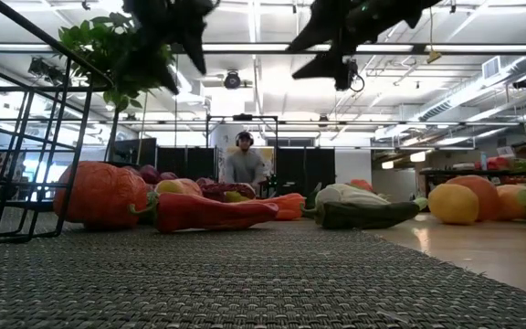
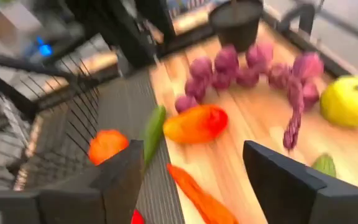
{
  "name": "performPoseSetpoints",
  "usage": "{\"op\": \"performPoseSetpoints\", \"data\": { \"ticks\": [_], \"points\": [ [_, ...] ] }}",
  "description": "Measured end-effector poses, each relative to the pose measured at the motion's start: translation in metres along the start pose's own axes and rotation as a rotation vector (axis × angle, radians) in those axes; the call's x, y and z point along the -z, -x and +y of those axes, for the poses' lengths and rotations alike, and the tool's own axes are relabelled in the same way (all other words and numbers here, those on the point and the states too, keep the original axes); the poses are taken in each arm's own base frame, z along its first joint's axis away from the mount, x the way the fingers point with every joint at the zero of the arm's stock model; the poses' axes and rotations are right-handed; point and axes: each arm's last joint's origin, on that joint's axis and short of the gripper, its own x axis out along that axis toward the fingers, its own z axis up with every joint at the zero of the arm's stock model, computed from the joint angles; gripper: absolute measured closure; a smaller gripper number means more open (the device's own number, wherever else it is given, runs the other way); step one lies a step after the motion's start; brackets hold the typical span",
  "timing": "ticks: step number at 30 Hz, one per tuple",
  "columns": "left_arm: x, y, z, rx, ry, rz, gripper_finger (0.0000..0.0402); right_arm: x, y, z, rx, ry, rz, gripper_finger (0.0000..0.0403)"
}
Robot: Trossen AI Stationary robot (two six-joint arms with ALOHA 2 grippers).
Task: Build produce basket
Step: Put the orange carrot into the wire basket
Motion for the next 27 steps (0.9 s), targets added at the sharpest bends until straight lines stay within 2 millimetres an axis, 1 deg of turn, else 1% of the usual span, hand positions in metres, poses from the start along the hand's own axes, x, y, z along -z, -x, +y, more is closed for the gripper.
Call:
{"op": "performPoseSetpoints", "data": {
  "ticks": [3,6,8,11,13,18,22,27],
  "points": [
    [-0.006,0.020,-0.003,0.053,-0.023,-0.055,0.0088,0.004,-0.021,-0.003,0.016,0.000,0.094,0.0122],
    [-0.009,0.036,-0.005,0.087,-0.045,-0.091,0.0088,0.006,-0.044,0.000,0.009,0.040,0.159,0.0122],
    [-0.010,0.045,-0.005,0.103,-0.062,-0.102,0.0088,0.011,-0.060,0.001,0.006,0.082,0.214,0.0122],
    [-0.009,0.061,-0.004,0.149,-0.084,-0.123,0.0088,0.024,-0.081,0.001,0.007,0.160,0.334,0.0122],
    [-0.009,0.071,-0.003,0.176,-0.102,-0.134,0.0088,0.034,-0.089,0.003,0.010,0.204,0.405,0.0122],
    [-0.006,0.092,0.002,0.210,-0.104,-0.172,0.0088,0.049,-0.107,0.010,-0.006,0.251,0.469,0.0123],
    [-0.001,0.101,0.004,0.225,-0.103,-0.173,0.0088,0.062,-0.120,0.012,0.012,0.305,0.507,0.0123],
    [0.004,0.104,0.003,0.242,-0.122,-0.161,0.0088,0.076,-0.135,0.007,0.080,0.321,0.558,0.0123]
  ]
}}
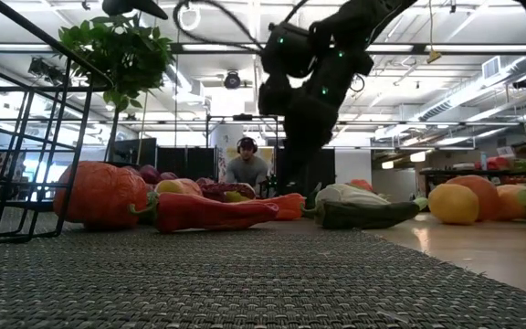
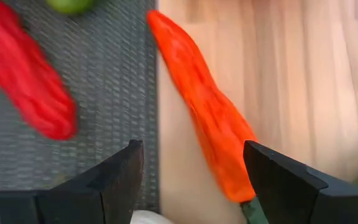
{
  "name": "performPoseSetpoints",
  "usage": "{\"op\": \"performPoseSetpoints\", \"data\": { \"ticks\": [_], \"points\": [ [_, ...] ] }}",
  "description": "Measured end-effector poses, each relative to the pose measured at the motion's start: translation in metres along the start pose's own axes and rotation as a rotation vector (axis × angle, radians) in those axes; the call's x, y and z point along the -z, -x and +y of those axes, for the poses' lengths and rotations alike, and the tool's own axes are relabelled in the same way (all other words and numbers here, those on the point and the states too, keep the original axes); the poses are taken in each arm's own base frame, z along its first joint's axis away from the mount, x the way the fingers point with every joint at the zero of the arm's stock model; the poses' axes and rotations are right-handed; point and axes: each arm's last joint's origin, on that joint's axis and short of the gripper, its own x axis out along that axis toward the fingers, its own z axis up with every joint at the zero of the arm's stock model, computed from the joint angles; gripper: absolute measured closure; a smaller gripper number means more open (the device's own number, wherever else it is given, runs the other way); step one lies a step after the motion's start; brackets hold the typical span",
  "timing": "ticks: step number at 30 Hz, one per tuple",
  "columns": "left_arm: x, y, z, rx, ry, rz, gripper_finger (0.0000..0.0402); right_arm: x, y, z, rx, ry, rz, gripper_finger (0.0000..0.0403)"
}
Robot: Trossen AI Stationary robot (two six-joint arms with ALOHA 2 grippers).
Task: Build produce basket
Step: Put the orange carrot into the wire basket
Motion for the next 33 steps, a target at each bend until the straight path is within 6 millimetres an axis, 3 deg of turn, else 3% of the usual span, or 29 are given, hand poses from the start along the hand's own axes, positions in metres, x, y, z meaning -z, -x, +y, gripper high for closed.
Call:
{"op": "performPoseSetpoints", "data": {
  "ticks": [12,20,24,28,33],
  "points": [
    [0.007,0.000,-0.004,-0.003,0.092,0.045,0.0088,0.002,-0.003,-0.019,0.056,0.049,0.010,0.0123],
    [0.011,0.000,-0.001,-0.040,0.155,0.076,0.0088,0.006,-0.024,-0.030,-0.009,0.065,0.014,0.0123],
    [0.017,0.001,0.005,-0.115,0.190,0.126,0.0088,0.007,-0.025,-0.029,-0.036,0.070,0.020,0.0125],
    [0.018,0.001,0.005,-0.135,0.214,0.122,0.0088,0.008,-0.025,-0.028,-0.034,0.078,0.036,0.0153],
    [0.018,0.001,0.003,-0.137,0.205,0.091,0.0088,0.010,-0.025,-0.027,-0.034,0.016,0.056,0.0226]
  ]
}}
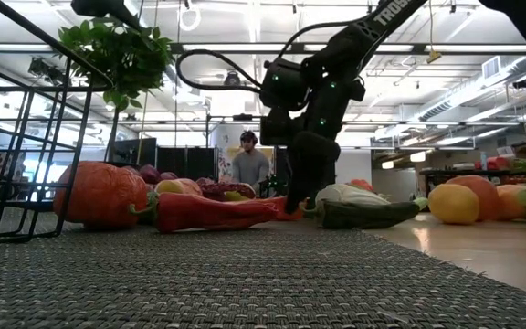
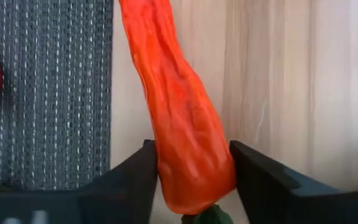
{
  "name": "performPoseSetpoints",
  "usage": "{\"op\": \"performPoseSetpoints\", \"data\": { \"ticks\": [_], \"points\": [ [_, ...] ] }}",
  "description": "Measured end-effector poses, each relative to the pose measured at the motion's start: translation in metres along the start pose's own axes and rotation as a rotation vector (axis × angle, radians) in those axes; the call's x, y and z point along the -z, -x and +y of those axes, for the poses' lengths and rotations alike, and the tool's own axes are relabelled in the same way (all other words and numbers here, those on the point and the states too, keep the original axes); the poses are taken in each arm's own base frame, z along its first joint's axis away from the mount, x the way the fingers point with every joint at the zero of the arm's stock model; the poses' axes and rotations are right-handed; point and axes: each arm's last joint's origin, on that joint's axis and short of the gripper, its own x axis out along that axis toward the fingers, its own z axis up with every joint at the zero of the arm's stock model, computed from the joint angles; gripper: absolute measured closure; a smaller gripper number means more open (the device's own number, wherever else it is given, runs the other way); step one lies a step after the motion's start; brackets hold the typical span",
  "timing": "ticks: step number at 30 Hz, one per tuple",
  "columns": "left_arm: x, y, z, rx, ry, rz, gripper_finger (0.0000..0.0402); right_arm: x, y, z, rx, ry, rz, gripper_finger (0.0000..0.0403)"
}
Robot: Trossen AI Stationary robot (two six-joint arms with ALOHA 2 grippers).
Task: Build produce basket
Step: Put the orange carrot into the wire basket
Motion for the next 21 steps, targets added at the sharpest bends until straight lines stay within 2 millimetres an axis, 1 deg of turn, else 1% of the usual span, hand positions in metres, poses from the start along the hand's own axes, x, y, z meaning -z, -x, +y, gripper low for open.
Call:
{"op": "performPoseSetpoints", "data": {
  "ticks": [2,3,6,8,11,13,16,18,21],
  "points": [
    [0.000,0.000,0.000,0.000,0.000,-0.002,0.0088,0.000,0.000,0.002,-0.002,-0.027,-0.001,0.0257],
    [0.000,0.000,0.000,-0.001,0.000,-0.003,0.0088,-0.001,0.000,0.003,-0.003,-0.038,-0.002,0.0264],
    [0.000,0.002,0.001,0.007,-0.025,-0.005,0.0088,-0.001,0.000,0.007,-0.011,-0.067,-0.003,0.0264],
    [0.001,0.008,0.003,0.021,-0.049,-0.013,0.0089,-0.003,0.007,0.011,-0.046,-0.100,-0.013,0.0264],
    [0.001,0.024,0.007,0.045,-0.082,-0.034,0.0094,-0.009,0.027,0.020,-0.110,-0.153,-0.072,0.0264],
    [-0.001,0.039,0.009,0.081,-0.104,-0.069,0.0098,-0.014,0.041,0.028,-0.120,-0.174,-0.110,0.0264],
    [-0.002,0.058,0.011,0.127,-0.157,-0.122,0.0105,-0.028,0.062,0.039,-0.109,-0.198,-0.182,0.0261],
    [-0.002,0.064,0.013,0.137,-0.197,-0.138,0.0108,-0.040,0.074,0.046,-0.102,-0.227,-0.236,0.0258],
    [-0.001,0.069,0.016,0.142,-0.257,-0.149,0.0111,-0.060,0.090,0.060,-0.118,-0.276,-0.300,0.0258]
  ]
}}
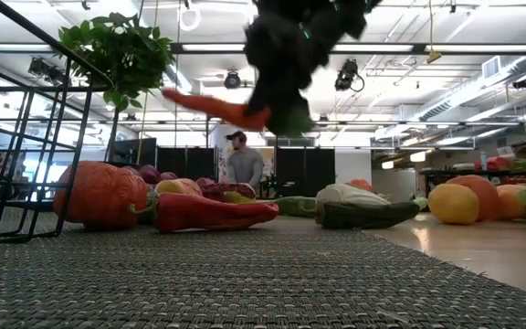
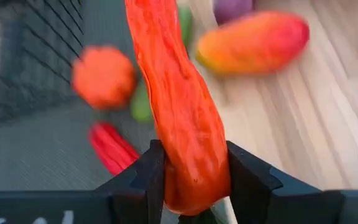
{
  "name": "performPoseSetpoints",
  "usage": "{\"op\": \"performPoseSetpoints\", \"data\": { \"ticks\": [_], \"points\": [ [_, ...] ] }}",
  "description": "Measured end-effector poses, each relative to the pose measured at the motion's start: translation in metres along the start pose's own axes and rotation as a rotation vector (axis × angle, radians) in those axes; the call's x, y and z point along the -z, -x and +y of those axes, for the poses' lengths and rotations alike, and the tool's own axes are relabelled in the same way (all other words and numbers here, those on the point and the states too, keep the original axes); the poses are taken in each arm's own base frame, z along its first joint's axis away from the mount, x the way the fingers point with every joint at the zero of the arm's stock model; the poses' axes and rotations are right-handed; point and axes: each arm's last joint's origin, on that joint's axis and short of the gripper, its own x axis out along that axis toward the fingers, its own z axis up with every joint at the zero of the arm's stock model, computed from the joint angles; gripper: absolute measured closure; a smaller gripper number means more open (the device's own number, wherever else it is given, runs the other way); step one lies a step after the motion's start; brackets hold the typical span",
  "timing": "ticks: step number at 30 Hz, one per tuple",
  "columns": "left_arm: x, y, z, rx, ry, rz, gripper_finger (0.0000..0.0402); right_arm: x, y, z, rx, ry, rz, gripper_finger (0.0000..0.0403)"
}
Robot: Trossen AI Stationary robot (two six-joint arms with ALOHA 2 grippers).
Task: Build produce basket
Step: Put the orange carrot into the wire basket
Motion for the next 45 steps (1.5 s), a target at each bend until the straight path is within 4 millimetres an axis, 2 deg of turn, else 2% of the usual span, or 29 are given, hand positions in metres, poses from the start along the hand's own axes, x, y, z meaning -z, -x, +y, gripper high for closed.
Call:
{"op": "performPoseSetpoints", "data": {
  "ticks": [4,9,15,24,29,34,39,45],
  "points": [
    [0.001,0.005,0.001,0.018,-0.049,-0.006,0.0111,-0.021,0.015,0.030,0.010,-0.058,-0.137,0.0261],
    [0.002,0.008,0.002,0.025,-0.118,-0.014,0.0111,-0.036,0.032,0.062,0.016,-0.111,-0.256,0.0260],
    [0.000,0.007,0.001,0.022,-0.223,-0.033,0.0111,-0.033,0.034,0.092,-0.065,-0.184,-0.324,0.0260],
    [-0.014,0.008,-0.012,0.175,-0.073,-0.156,0.0111,-0.025,0.041,0.141,-0.169,-0.100,-0.462,0.0260],
    [-0.022,0.012,-0.020,0.312,-0.037,-0.200,0.0111,-0.019,0.045,0.158,-0.190,-0.027,-0.511,0.0259],
    [-0.020,0.012,-0.021,0.344,0.023,-0.157,0.0111,-0.016,0.048,0.173,-0.192,0.023,-0.574,0.0259],
    [-0.011,0.010,-0.030,0.392,0.005,-0.078,0.0111,-0.012,0.033,0.183,-0.212,0.054,-0.615,0.0259],
    [0.004,0.009,-0.050,0.510,-0.112,0.016,0.0111,-0.005,0.017,0.184,-0.174,0.045,-0.581,0.0259]
  ]
}}
